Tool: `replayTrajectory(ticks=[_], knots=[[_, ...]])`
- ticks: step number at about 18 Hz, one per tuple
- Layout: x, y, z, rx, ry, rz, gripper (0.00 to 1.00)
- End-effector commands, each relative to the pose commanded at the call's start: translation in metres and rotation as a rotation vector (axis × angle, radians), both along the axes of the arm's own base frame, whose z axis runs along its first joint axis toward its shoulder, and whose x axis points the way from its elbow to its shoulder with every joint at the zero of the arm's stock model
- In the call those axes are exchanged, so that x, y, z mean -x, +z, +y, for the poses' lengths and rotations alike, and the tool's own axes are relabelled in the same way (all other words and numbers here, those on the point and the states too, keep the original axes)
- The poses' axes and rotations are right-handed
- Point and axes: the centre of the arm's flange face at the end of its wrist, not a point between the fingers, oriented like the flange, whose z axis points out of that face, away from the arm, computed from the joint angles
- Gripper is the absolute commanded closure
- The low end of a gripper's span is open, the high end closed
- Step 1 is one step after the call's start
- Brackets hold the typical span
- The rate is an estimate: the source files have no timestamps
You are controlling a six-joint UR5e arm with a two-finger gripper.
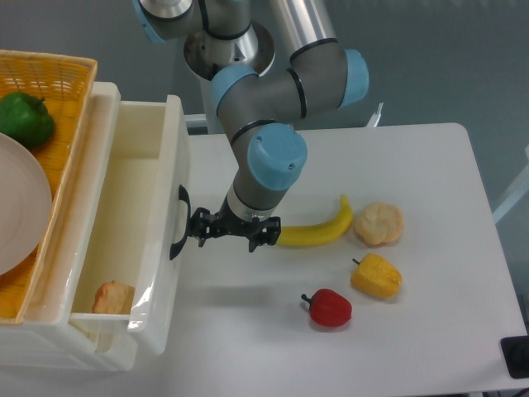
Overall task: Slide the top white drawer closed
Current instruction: 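Push the drawer front with the gripper, sliding the drawer shut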
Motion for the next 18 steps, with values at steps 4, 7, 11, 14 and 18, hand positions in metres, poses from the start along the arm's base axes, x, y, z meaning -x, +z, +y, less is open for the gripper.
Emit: replayTrajectory(ticks=[4,7,11,14,18], knots=[[-0.012,0.002,0.006,0.007,0.011,-0.002,0.0],[-0.019,0.002,0.01,0.008,-0.003,-0.001,0.0],[-0.027,0.002,0.015,0.007,-0.016,-0.001,0.0],[-0.03,0.003,0.018,0.006,-0.01,0.001,0.0],[-0.037,0.001,0.022,0.007,-0.024,0.001,0.0]])
